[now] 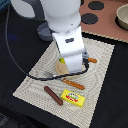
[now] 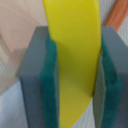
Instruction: Interact with the objects in diverse but meaningful ways.
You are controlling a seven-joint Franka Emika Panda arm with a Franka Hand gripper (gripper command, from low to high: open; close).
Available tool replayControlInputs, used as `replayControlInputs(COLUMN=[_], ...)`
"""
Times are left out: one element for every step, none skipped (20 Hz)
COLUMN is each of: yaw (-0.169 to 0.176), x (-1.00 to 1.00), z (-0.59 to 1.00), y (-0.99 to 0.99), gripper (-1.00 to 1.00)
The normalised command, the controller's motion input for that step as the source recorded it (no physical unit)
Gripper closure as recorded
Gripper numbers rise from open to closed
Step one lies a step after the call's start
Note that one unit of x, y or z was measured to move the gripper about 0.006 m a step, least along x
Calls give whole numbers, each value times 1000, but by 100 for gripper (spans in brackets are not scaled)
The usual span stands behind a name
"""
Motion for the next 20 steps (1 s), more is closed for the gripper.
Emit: replayControlInputs(yaw=[-1, 0, 0, 0, 0, 0, 0, 0, 0, 0, 0, 0, 0, 0, 0, 0, 0, 0, 0, 20], x=[466, 346, 271, 180, 231, 217, 146, 91, 0, 0, -9, 0, 0, 0, 17, 74, 131, 169, 169, 191], z=[-100, -146, -123, -54, -46, -26, -49, -63, -74, -43, -23, 0, 0, 0, 0, 0, 0, -17, -66, -86], y=[354, 320, 289, 211, 189, 123, 40, 0, -66, -143, -189, -191, -160, -157, -134, -80, 0, 0, 94, 171], gripper=[100, 100, 100, 100, 100, 100, 100, 100, 100, 100, 100, 100, 100, 100, 100, 100, -100, -100, -100, -100])
